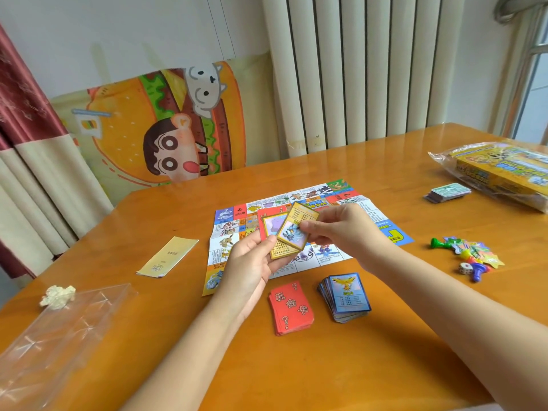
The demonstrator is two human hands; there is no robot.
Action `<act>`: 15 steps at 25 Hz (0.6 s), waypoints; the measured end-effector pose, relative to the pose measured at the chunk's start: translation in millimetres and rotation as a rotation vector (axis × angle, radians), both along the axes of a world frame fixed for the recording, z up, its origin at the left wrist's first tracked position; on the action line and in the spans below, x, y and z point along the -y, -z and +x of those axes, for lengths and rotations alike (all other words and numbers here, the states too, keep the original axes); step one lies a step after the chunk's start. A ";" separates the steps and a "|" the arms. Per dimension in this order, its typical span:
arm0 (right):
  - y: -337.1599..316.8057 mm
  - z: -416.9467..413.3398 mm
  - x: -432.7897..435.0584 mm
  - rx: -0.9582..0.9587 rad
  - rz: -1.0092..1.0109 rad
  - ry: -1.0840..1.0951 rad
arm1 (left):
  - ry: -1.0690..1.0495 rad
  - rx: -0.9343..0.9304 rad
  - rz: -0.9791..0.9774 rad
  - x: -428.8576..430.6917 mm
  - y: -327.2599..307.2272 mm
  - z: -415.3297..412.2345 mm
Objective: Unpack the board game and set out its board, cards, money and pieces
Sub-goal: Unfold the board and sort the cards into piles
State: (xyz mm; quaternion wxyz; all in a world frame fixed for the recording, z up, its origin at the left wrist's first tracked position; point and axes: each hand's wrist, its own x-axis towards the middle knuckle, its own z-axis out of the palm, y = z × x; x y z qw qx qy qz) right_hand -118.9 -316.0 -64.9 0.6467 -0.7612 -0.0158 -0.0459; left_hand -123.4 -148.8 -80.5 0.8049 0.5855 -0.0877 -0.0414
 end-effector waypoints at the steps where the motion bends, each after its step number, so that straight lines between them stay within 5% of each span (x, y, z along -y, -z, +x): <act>1: 0.0 0.5 0.4 -0.004 -0.003 -0.001 | -0.019 0.018 0.030 -0.7 0.4 0.0; 7: -4.2 -0.3 -1.2 -0.024 0.201 -0.054 | -0.131 0.017 0.004 -4.7 -1.8 0.9; 15: -20.7 -3.6 20.5 0.157 -0.174 -0.087 | -0.167 0.028 0.081 -8.7 2.3 2.3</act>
